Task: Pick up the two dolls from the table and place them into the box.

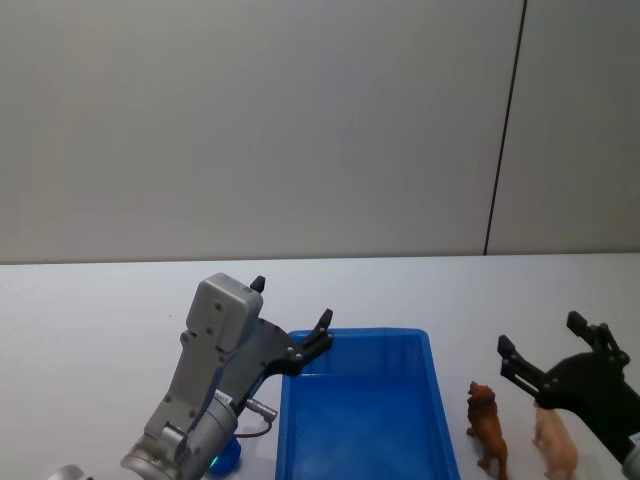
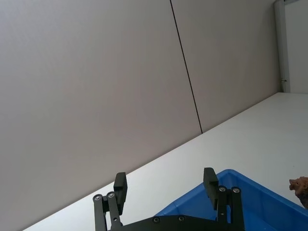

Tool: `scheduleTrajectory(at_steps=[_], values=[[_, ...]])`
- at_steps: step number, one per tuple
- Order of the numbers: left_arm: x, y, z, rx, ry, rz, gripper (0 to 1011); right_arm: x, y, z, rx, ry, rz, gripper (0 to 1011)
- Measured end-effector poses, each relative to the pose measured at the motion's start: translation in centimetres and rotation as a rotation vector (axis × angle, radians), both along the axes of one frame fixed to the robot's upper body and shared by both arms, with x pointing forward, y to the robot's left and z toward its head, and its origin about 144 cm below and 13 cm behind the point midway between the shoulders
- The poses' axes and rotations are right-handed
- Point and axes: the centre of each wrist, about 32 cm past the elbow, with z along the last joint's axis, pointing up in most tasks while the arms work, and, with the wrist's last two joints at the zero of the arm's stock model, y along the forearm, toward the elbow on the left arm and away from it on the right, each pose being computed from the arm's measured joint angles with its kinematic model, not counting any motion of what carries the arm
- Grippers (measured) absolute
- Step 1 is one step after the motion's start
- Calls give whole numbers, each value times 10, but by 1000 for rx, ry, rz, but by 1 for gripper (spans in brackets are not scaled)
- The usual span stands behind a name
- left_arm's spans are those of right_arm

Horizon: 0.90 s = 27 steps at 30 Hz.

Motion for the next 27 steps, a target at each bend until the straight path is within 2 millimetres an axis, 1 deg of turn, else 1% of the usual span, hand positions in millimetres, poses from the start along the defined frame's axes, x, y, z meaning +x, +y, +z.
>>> scheduleTrajectory(at_steps=[16, 27], values=[[0, 0, 0, 0, 0, 0, 1001, -14, -28, -17, -118, 110, -34, 1001], [0, 0, 0, 0, 0, 0, 1001, -19, -38, -33, -160, 197, -52, 1001]])
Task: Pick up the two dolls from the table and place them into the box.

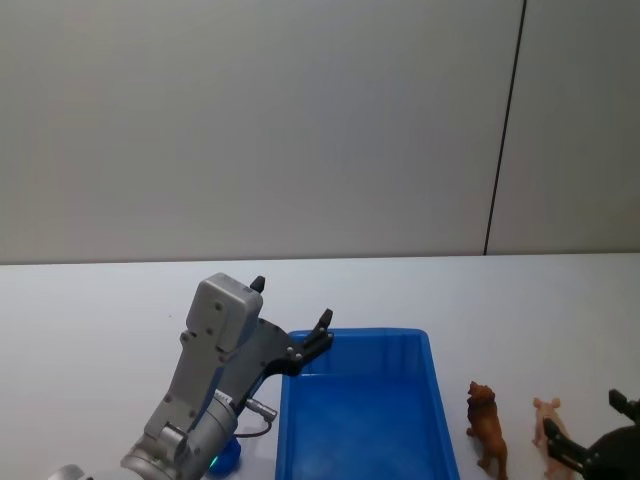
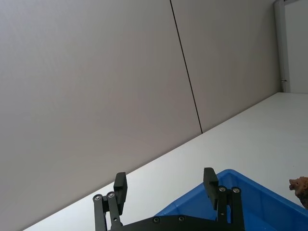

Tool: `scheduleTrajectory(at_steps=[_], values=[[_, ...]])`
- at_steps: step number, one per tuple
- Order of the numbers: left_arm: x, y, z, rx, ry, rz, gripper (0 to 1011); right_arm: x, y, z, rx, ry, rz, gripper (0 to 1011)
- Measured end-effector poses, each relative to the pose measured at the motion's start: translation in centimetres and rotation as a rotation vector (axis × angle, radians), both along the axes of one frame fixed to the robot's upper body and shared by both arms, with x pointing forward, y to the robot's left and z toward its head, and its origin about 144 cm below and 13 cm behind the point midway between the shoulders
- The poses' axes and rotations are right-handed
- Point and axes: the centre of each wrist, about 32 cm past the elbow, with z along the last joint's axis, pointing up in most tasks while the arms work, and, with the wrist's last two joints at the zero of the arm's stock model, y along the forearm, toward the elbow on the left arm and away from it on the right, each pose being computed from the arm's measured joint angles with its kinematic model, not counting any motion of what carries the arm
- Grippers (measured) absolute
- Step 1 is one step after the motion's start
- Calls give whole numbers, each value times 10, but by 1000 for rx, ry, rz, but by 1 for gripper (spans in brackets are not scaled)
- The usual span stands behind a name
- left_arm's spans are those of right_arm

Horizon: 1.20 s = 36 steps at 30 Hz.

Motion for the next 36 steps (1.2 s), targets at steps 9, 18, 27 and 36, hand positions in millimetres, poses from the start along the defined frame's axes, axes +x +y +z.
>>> scheduleTrajectory(at_steps=[9, 18, 27, 36], values=[[0, 0, 0, 0, 0, 0, 1001, 1, -3, -13, 40, 57, -6, 1001], [0, 0, 0, 0, 0, 0, 1001, 10, -1, -23, 104, 98, -11, 1001], [0, 0, 0, 0, 0, 0, 1001, 19, 1, -29, 163, 140, -19, 842], [0, 0, 0, 0, 0, 0, 1001, 27, 4, -35, 227, 198, -20, 536]])
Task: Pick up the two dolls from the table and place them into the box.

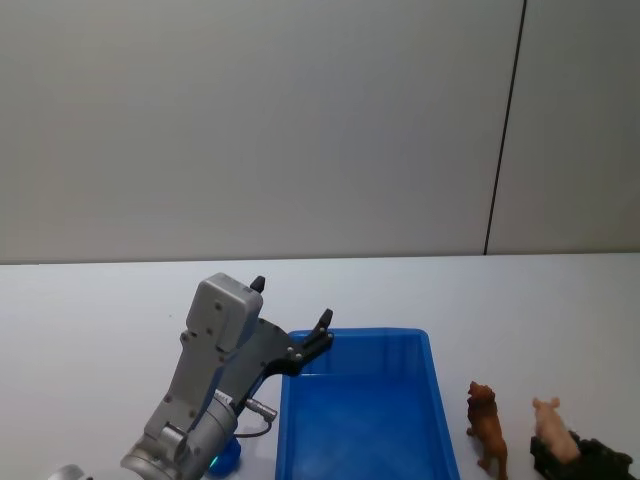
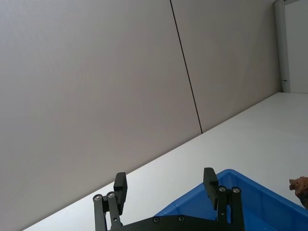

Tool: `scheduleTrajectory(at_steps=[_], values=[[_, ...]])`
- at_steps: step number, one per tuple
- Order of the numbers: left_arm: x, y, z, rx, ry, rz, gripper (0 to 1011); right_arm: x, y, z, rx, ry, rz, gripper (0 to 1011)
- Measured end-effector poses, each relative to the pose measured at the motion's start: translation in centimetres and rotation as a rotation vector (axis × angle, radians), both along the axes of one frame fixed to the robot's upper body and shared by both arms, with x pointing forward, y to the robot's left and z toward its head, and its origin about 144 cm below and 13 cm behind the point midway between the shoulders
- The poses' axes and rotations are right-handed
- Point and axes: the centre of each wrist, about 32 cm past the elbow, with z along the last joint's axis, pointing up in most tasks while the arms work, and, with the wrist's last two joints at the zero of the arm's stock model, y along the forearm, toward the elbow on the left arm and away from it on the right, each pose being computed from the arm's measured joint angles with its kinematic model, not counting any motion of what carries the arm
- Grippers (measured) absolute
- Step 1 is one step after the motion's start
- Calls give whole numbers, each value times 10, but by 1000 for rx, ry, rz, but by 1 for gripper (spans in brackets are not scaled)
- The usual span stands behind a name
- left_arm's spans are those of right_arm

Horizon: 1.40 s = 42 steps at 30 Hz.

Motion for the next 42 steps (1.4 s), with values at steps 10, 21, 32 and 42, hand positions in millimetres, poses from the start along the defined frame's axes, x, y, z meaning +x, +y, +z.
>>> scheduleTrajectory(at_steps=[10, 21, 32, 42], values=[[0, 0, 0, 0, 0, 0, 1001, 3, 3, 0, 33, 11, 3, 369], [0, 0, 0, 0, 0, 0, 1001, 4, 9, 16, 35, -88, 5, 369], [0, 0, 0, 0, 0, 0, 1001, 9, 22, 44, 22, -216, 67, 369], [0, 0, 0, 0, 0, 0, 1001, 18, 42, 66, 8, -282, 194, 368]])
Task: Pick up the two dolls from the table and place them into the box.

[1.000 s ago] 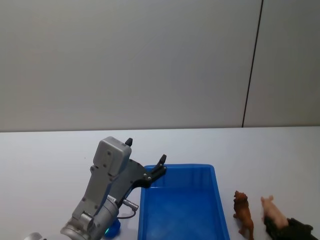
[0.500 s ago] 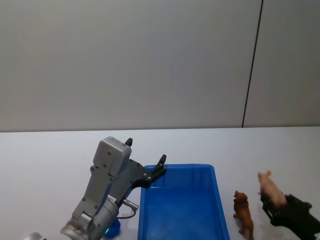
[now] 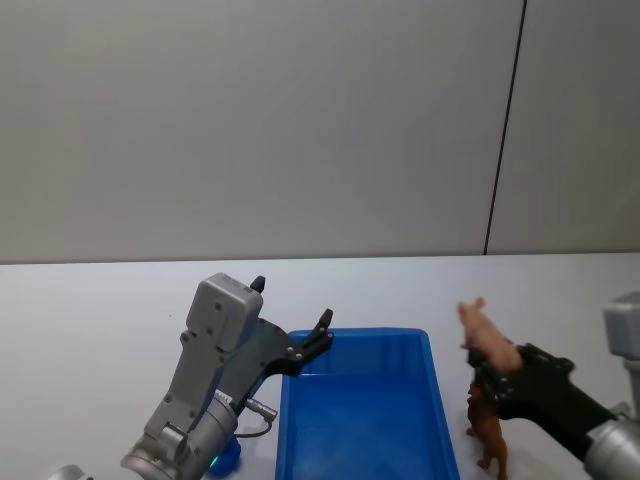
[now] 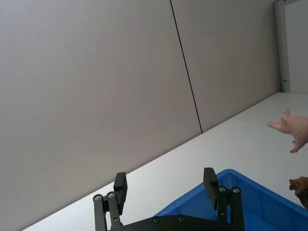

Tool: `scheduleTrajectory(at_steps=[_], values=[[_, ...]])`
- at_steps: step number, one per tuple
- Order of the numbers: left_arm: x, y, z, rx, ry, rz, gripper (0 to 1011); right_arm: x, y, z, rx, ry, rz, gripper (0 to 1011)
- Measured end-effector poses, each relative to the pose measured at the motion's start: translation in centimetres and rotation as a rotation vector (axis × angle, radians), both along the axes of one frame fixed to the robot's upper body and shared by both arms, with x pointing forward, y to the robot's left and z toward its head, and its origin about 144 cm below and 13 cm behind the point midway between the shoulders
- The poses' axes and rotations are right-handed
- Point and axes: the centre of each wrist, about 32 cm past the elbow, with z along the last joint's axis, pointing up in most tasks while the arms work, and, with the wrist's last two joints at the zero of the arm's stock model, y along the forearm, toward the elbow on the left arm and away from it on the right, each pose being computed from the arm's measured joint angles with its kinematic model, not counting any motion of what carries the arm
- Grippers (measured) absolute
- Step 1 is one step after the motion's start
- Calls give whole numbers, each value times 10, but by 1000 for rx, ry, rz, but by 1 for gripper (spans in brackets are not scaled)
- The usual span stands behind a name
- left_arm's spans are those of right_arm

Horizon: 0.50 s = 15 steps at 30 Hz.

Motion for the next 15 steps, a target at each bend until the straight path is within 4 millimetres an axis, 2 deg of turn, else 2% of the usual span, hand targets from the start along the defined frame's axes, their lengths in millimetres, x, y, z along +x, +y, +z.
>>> scheduleTrajectory(at_steps=[7, 10, 11, 13, 14, 15], values=[[0, 0, 0, 0, 0, 0, 1001, 9, 19, 7, -26, -1, 96, 371], [0, 0, 0, 0, 0, 0, 1001, 14, 31, 7, -39, 12, 141, 474], [0, 0, 0, 0, 0, 0, 1001, 17, 36, 7, -47, 20, 161, 474], [0, 0, 0, 0, 0, 0, 1001, 18, 41, 6, -53, 29, 177, 548], [0, 0, 0, 0, 0, 0, 1001, 21, 46, 6, -60, 36, 194, 617], [0, 0, 0, 0, 0, 0, 1001, 21, 46, 6, -60, 36, 194, 617]])
